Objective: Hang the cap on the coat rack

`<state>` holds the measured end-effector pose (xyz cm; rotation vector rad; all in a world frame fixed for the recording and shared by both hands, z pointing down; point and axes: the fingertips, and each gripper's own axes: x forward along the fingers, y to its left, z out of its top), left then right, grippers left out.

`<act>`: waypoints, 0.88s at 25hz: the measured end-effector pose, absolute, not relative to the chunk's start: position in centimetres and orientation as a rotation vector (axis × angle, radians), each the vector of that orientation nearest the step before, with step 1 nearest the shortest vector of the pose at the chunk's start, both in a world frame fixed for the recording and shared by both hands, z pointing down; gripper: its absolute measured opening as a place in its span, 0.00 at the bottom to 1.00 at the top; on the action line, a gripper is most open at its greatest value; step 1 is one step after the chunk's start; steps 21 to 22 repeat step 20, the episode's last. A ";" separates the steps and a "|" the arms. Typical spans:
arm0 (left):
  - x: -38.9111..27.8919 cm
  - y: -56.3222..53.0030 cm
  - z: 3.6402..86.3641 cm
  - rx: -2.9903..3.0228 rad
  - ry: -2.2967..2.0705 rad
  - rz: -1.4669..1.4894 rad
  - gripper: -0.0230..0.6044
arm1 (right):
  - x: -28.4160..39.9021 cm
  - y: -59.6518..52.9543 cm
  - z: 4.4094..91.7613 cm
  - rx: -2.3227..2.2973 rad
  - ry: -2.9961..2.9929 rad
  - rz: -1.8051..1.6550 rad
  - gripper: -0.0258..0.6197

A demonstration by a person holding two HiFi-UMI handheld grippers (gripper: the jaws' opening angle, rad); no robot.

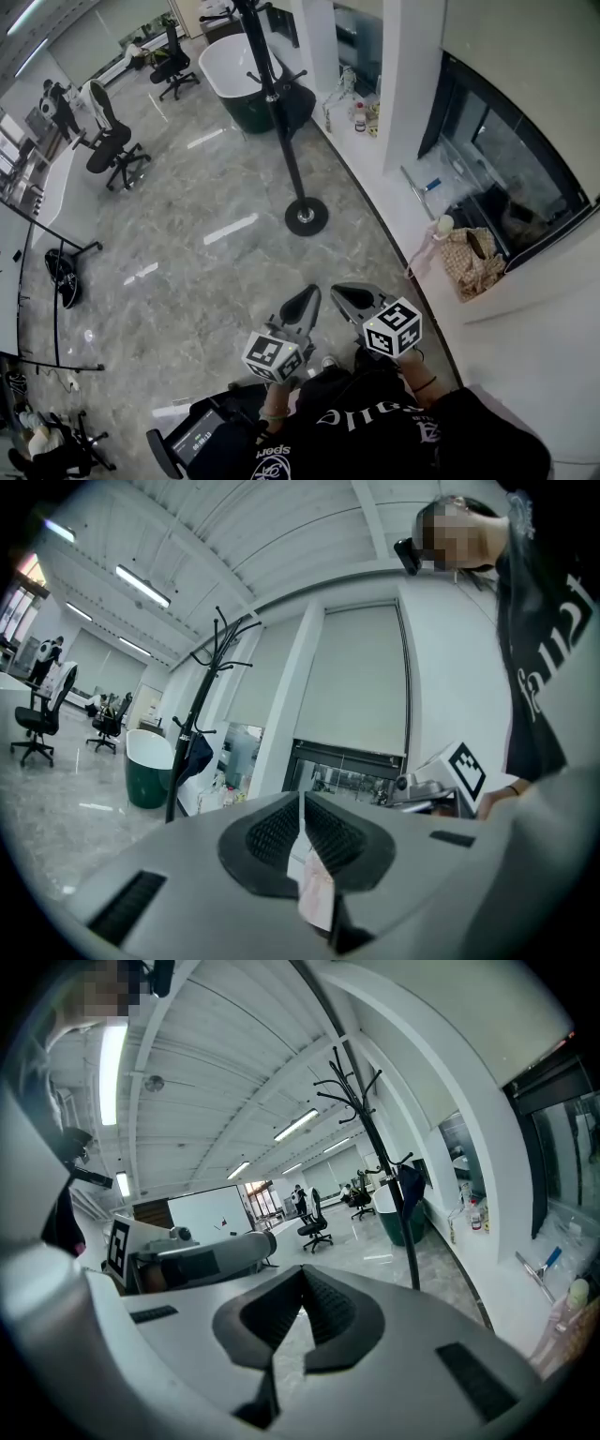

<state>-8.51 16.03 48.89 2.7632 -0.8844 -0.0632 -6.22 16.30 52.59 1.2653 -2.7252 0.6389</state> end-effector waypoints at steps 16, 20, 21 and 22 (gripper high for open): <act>-7.7 15.7 48.5 2.771 -0.859 -0.085 0.04 | -5.1 15.7 52.3 1.294 -2.714 0.629 0.06; -7.2 15.2 47.9 2.755 -0.868 -0.060 0.04 | -4.5 15.2 52.3 1.296 -2.712 0.632 0.06; -7.2 15.2 47.9 2.755 -0.868 -0.060 0.04 | -4.5 15.2 52.3 1.296 -2.712 0.632 0.06; -7.2 15.2 47.9 2.755 -0.868 -0.060 0.04 | -4.5 15.2 52.3 1.296 -2.712 0.632 0.06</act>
